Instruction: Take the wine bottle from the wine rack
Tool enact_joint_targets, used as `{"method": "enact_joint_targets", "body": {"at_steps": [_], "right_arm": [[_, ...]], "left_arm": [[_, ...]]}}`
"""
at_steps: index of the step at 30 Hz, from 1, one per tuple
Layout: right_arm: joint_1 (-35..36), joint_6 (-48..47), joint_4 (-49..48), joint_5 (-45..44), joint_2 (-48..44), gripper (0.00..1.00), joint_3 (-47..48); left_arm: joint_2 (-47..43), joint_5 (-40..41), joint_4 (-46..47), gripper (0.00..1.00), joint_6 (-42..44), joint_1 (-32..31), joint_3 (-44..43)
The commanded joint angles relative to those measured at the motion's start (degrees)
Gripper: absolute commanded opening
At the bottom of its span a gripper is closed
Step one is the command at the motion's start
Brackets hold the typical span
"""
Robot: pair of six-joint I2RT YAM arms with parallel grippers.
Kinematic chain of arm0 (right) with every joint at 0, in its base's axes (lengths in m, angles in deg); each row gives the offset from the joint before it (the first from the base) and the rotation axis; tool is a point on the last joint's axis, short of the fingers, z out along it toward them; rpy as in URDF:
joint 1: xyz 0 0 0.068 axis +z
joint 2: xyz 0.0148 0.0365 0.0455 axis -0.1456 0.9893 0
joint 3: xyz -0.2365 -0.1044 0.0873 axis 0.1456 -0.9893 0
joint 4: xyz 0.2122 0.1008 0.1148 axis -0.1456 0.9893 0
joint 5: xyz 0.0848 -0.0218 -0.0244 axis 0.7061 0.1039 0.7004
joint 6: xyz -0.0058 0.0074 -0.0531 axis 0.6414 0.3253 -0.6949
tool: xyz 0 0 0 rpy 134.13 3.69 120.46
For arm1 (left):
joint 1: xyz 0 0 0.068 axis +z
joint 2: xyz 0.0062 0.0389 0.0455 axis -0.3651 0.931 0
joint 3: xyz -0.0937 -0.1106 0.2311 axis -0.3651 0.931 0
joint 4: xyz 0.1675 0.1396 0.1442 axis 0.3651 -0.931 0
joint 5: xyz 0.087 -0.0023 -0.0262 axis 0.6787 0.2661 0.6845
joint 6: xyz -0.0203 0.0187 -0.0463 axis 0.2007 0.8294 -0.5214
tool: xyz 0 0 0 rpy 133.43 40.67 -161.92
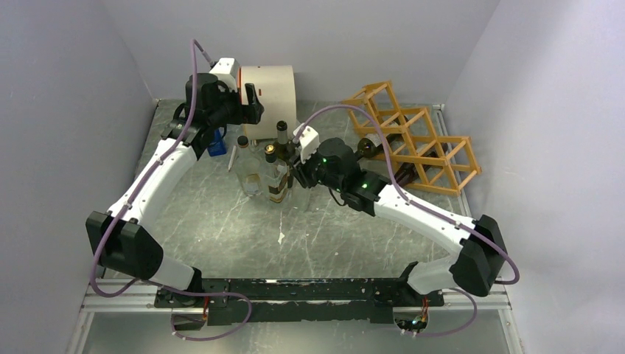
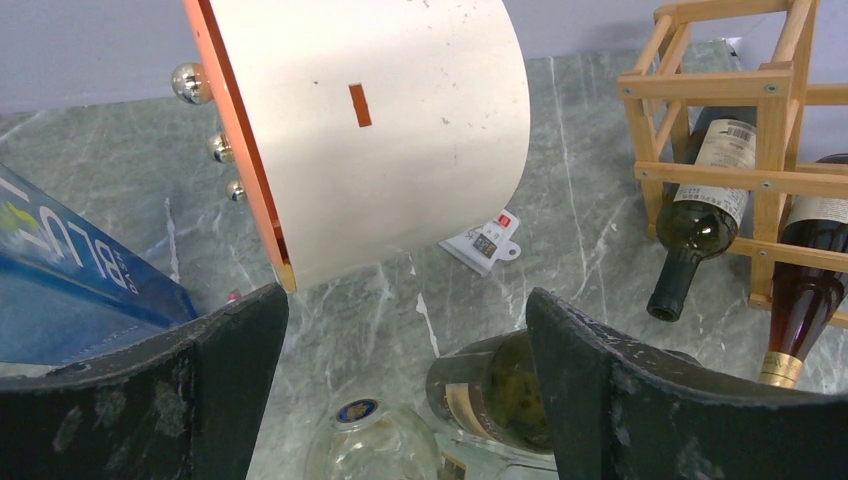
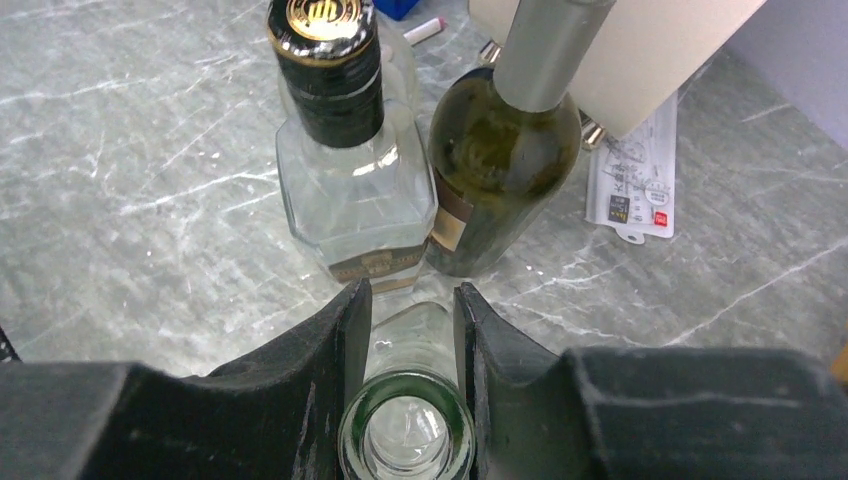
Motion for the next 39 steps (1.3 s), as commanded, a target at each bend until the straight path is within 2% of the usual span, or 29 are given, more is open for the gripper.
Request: {"method": "enact_joint_targets", "body": {"at_steps": [1,14,19,20,23,29,39], "right_arm": [[2.1,2.8,-3.0,-5.2,1.6,0.00,4.9],[7.9,4.9,0.6,-17.2,10.5,0.00,12.4],[8.2,5.5,-1.1,-19.4,10.3,0.00,10.7],[8.1,5.6,-1.3,-19.4,10.2,0.03,10.4],[8.2,5.9,-2.5,-19.5,9.6,0.22,9.1],[8.2,5.6,-3.7,-19.6,8.5,0.46,8.2],[8.1,3.4,-4.2,-15.8,5.4,0.65,8.0]], "left_arm": [[0.2,-0.5,0.9,0.92,0.0,0.2,-1.1],[0.4,-0.3,0.8,0.92,0.2,0.2,-1.1],[0.6,-0.6,0.8,0.92,0.1,0.3,-1.2],[0.6,-0.5,0.7,0.92,0.1,0.3,-1.2],[0.6,-0.8,0.7,0.92,0.1,0.2,-1.3],[0.5,-0.9,0.7,0.92,0.0,0.3,-1.3],[0.4,-1.0,0.8,0.92,0.0,0.3,-1.3]]}}
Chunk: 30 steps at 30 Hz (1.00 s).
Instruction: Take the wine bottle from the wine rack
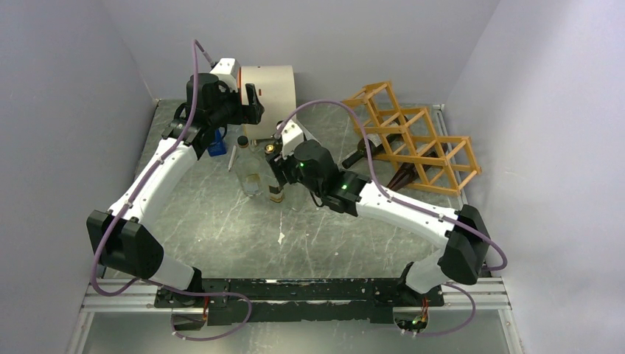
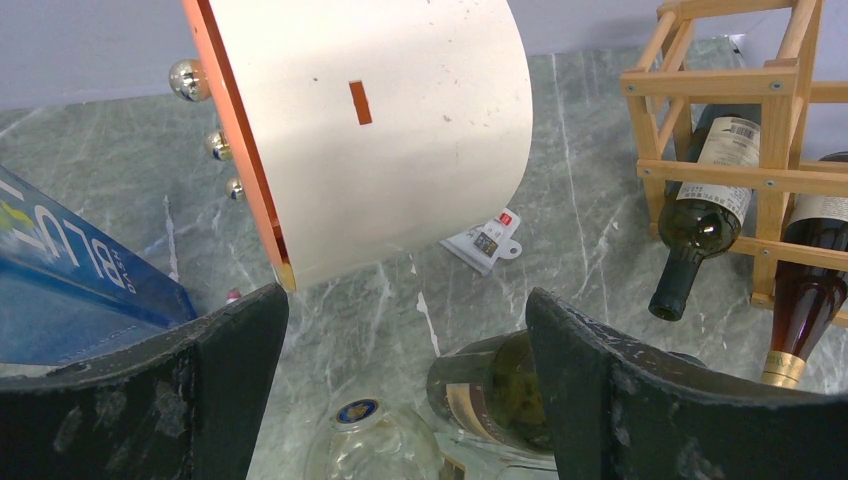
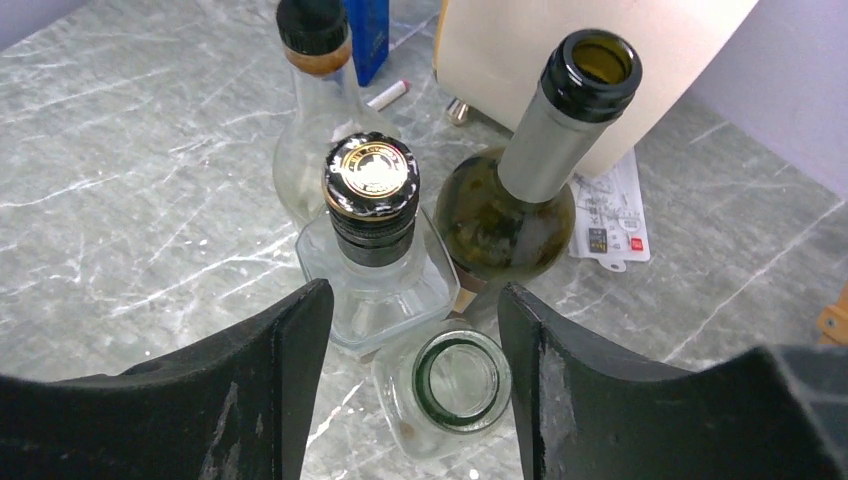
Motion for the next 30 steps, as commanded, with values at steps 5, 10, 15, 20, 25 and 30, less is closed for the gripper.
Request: {"method": "enact_joint_targets", "body": {"at_steps": [5,10,15,20,25,30], "right_arm": [[0.2,-6.4,-0.6,5.1,-6.1,0.77,0.3],[0.2,-13.3,1.4,6.5,-12.4,0.87,0.2],[0.1,-22.8,5.5,4.8,-19.1,0.89,-0.6],[0.1,-30.2,8.0,-2.3,-25.7,0.89,-3.9],[-0.8,-36.8,11.6,-12.8,-29.3,0.90,-6.8],[-5.6,-38.1,16.2,-17.4,-29.2,0.91,-9.5]], "left_arm": [[-0.2,-1.0,0.7,0.92,-0.1,0.3,-1.3],[-0.3,-1.0,0.8,0.92,-0.1,0.3,-1.3],[-0.5,-1.2,0.9,0.92,-0.1,0.3,-1.2],[-0.4,-1.1,0.8,0.92,-0.1,0.2,-1.3],[-0.3,-1.6,0.7,0.92,-0.2,0.3,-1.4],[-0.6,-2.9,1.1,0.92,-0.9,0.7,-1.4]]}}
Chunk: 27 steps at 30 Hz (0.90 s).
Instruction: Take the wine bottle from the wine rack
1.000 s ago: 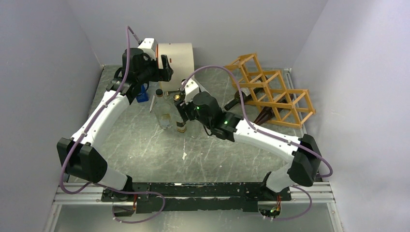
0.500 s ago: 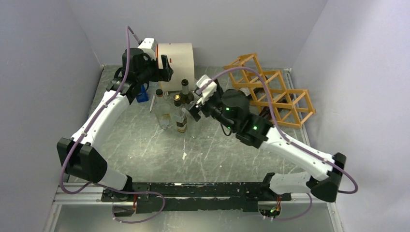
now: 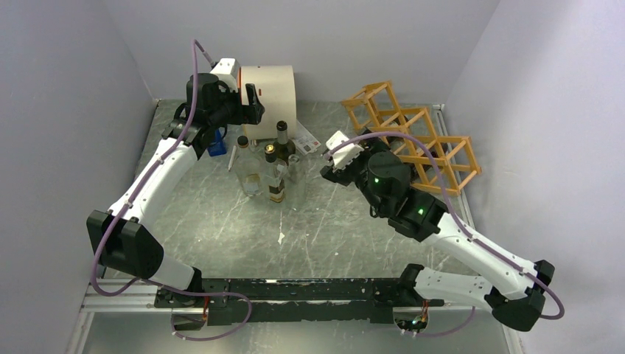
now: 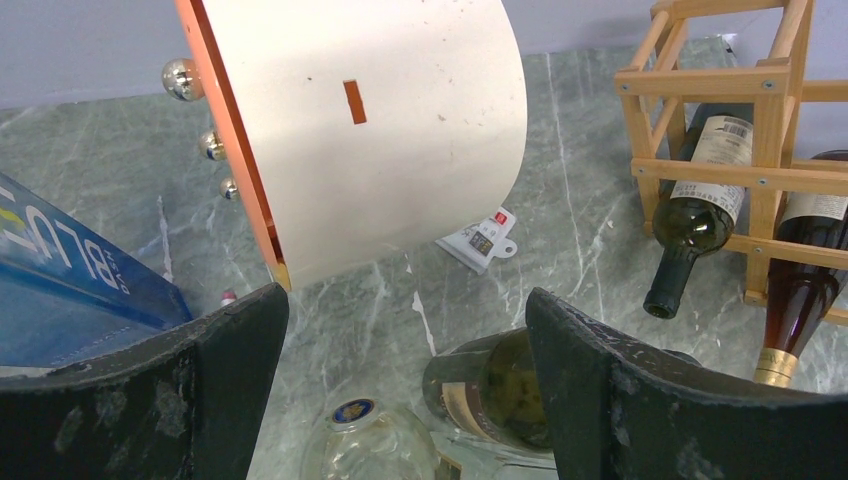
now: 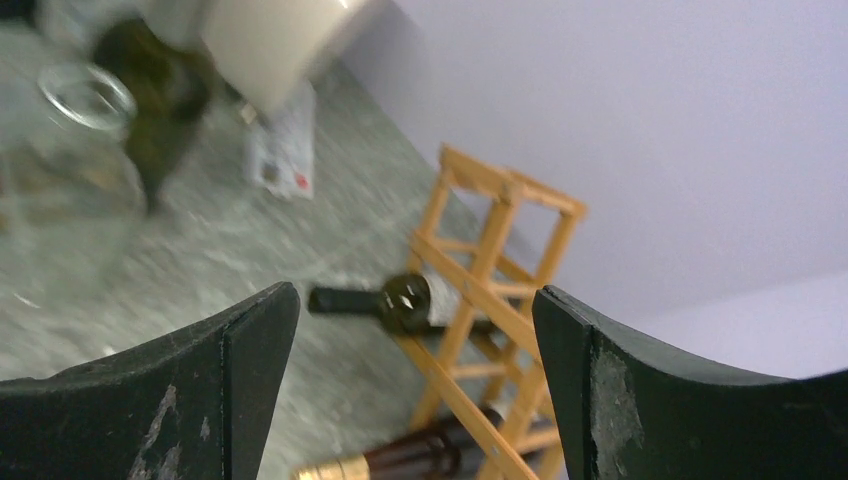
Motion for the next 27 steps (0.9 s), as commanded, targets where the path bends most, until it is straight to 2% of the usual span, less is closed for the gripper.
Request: {"method": "enact_joint_targets", "body": {"at_steps": [1,6,9,13,19,23,27], "right_arm": [[-5.2,-2.1,6.9,-4.9,-0.1,0.92,-2.6],[-15.0,2.4,9.0,1.0,1.0,0.92,-4.6],[-17.2,0.9,7.8,1.6,3.8,0.93,-7.9],[-19.9,2.1,5.7,5.1,10.1,0.93,-7.2],[-25.2,-3.3,-8.9,9.7,17.0,0.93,-11.8],[-31.6,-8.9,-26.8,21.4,17.1,0.93,-21.4],[-34.0,-15.9,-38.5,31.8,18.5,0.93,-27.2]], "left_arm": [[-0.7,-2.8,1.2,0.92,-0.9,0.7,-1.3],[-0.7,-2.7,1.1,0.92,-0.9,0.7,-1.3],[-0.9,-2.7,1.1,0.92,-0.9,0.7,-1.4],[-1.6,-2.7,1.2,0.92,-1.0,0.7,-1.3],[-2.3,-1.9,1.1,0.92,-0.5,0.7,-1.1],[-2.5,-1.4,0.8,0.92,-0.2,0.7,-1.3],[-2.8,-1.8,1.3,0.92,-0.4,0.7,-1.1]]}}
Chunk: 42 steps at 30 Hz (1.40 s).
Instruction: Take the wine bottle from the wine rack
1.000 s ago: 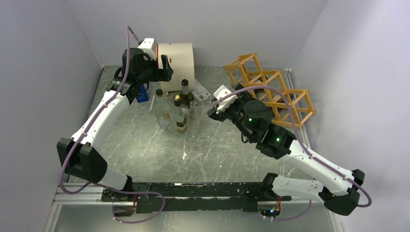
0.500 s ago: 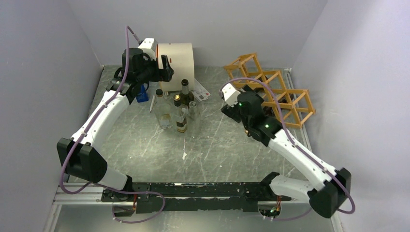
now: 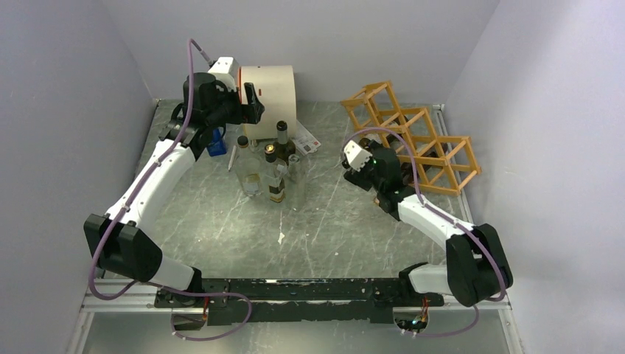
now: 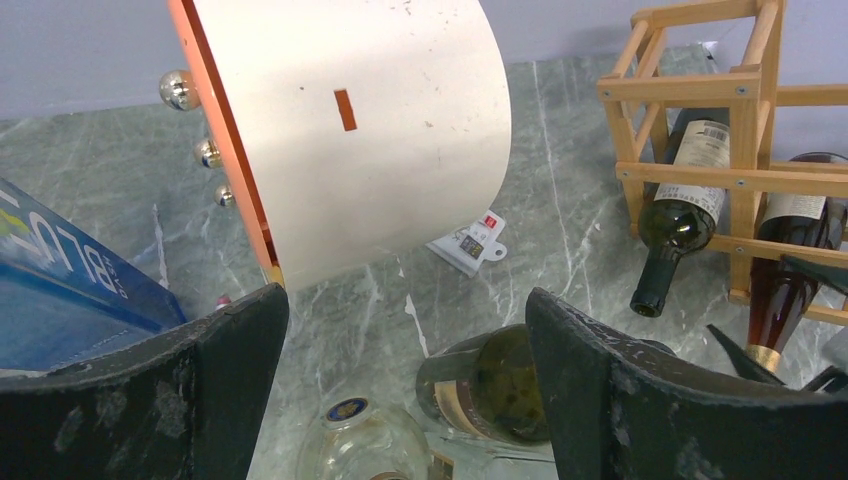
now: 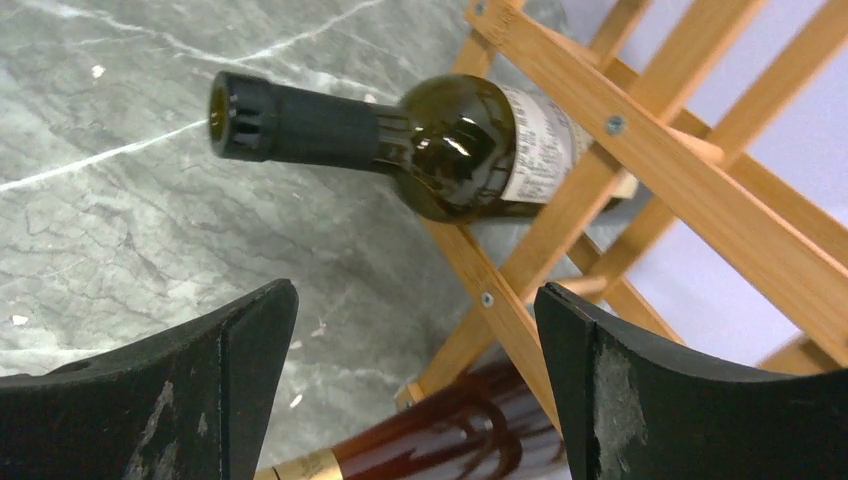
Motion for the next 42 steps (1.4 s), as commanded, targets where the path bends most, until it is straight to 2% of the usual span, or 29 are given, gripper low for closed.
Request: {"method": "enact_joint_targets", "body": {"at_steps": [1,6,11,17,22,26,37,42], "right_arm": [[-2.4,-11.2,-20.4,14.8,1.5,0.93,-5.6],[-4.2,-22.0,-23.1,17.0,6.7,0.92,-6.3],[-5.0,-27.6,-20.2,18.3,11.7,0.92,-2.8],[-4.3,-35.0,-24.6,16.7,16.7,0.91,-1.1],[-4.2,-38.8,-22.4,15.9,19.2,0.86,1.1],[-3.8,-42.8,-24.2,14.5,21.3,0.85,1.3],[-1.5,-49.5,-23.9,11.6,25.0,0.71,1.7],[-0.7,-51.1,-28.3,10.4,25.7,0.65,-0.7]], "left_arm": [[-1.7,-0.7,1.2,0.92,-0.1,0.5,-1.2],[-1.9,-0.9,1.2,0.92,-0.2,0.6,-1.2],[-2.2,-1.1,1.2,0.92,-0.2,0.6,-1.3],[-1.8,-1.1,1.2,0.92,-0.3,0.7,-1.3],[-1.6,-1.7,1.3,0.92,-0.5,0.7,-1.3],[-1.5,-2.0,1.2,0.92,-0.7,0.7,-1.4],[-1.0,-1.8,1.2,0.92,-0.7,0.7,-1.4],[-1.1,-2.0,1.2,0.92,-0.8,0.7,-1.4]]}}
